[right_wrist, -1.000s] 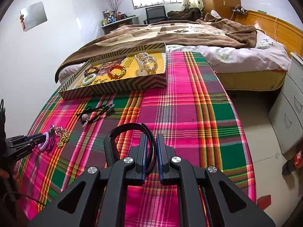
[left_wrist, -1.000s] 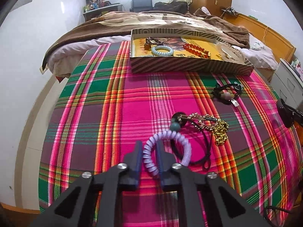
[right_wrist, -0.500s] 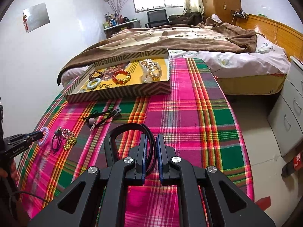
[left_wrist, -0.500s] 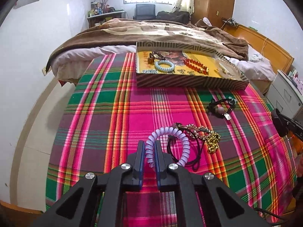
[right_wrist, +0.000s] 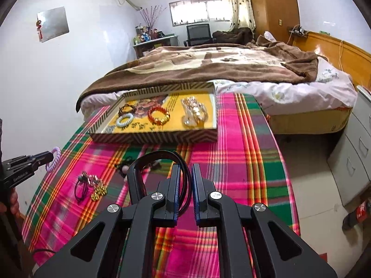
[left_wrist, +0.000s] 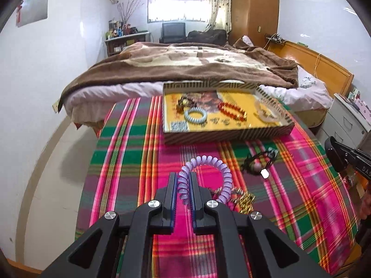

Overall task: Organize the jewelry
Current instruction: 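Carry the lilac coil and black band over the yellow tray with both grippers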

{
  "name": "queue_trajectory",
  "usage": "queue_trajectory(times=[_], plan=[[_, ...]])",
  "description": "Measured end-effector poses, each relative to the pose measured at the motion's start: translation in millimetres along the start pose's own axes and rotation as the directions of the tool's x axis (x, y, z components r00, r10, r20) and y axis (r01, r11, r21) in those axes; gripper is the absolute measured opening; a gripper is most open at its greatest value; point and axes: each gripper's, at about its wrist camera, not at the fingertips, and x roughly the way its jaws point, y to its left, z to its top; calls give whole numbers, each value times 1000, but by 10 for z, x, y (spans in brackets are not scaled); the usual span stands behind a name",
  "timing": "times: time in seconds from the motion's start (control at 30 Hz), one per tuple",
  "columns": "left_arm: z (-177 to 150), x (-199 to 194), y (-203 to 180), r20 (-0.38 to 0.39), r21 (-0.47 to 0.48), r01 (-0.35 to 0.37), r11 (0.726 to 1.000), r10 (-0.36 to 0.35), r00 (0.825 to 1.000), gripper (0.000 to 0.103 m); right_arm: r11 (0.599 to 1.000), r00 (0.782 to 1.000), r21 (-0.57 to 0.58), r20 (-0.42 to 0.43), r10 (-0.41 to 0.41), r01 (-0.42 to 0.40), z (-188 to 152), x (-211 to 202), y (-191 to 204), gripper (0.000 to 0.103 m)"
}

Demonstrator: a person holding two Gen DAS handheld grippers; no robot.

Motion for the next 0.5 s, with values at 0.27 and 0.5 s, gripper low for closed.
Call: queue_trajectory(times=[0.27, 0.5], plan=[[248, 32, -95, 33, 18, 24, 1000, -25, 999, 9, 1000, 999, -17, 32, 5, -4, 326, 95, 31, 10], [464, 131, -133, 52, 14, 42, 999, -43, 998, 9, 1000, 999, -15, 47, 1, 0, 590, 256, 8, 10]])
